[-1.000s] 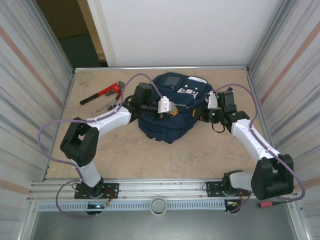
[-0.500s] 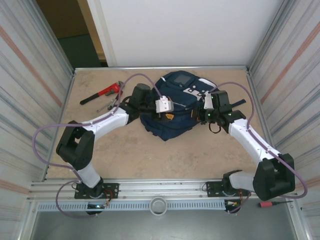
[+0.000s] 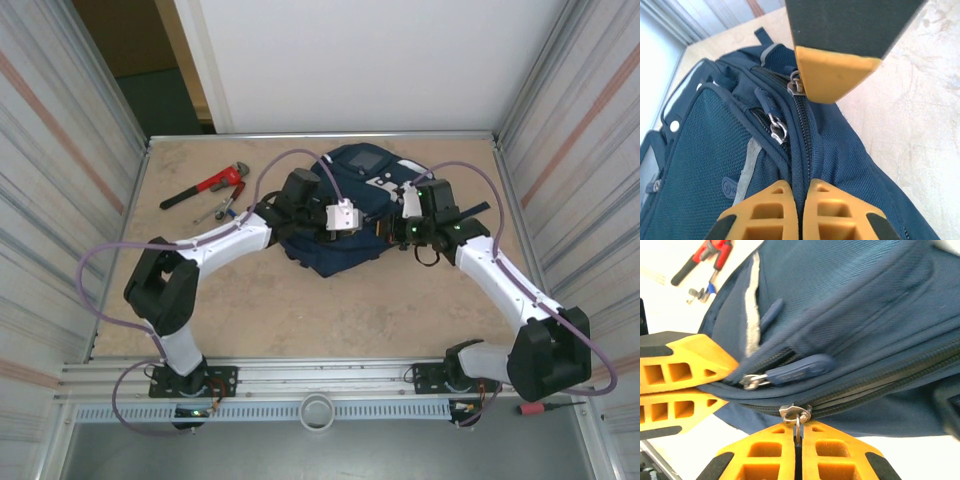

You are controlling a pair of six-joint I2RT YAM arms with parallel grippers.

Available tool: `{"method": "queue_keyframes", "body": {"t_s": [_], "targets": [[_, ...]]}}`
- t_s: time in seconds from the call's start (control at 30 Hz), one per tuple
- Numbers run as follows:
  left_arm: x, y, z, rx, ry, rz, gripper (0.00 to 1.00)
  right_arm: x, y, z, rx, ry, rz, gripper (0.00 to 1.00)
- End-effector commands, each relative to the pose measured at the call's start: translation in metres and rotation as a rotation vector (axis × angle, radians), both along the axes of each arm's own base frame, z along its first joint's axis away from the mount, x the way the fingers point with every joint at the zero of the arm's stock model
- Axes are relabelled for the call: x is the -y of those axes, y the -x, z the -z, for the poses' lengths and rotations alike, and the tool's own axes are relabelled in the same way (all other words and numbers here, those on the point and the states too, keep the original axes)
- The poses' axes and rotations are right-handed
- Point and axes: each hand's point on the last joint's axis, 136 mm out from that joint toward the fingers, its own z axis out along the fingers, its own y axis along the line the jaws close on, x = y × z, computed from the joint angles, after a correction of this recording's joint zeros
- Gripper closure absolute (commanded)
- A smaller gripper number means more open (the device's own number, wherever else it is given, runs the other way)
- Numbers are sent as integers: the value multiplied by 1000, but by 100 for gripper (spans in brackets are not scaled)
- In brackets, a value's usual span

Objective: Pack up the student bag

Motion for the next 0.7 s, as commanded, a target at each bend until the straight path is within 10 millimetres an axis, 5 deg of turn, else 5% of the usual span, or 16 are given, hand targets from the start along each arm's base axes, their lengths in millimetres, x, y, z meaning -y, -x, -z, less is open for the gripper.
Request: {"method": "queue_keyframes", "body": {"t_s": [0.0, 0.23, 0.33, 0.5, 0.6, 0.67], "targets": [[-21, -4, -23, -12, 75, 16, 100, 40, -15, -13, 45, 48, 103, 100], [-39, 5, -40, -48, 198, 69, 100, 113, -42, 27, -70, 252, 345, 100], [-43, 2, -36, -46, 200, 56, 100, 116, -54, 27, -66, 254, 355, 99], [-32, 5, -30, -81, 206, 83, 100, 76, -52, -8, 15, 27, 213, 64], [-22, 12, -27, -85, 208, 113, 100, 101, -51, -24, 42, -72, 329, 35], [-14, 17, -26, -91, 209, 136, 100, 128, -56, -19, 14, -138, 446, 25]]}}
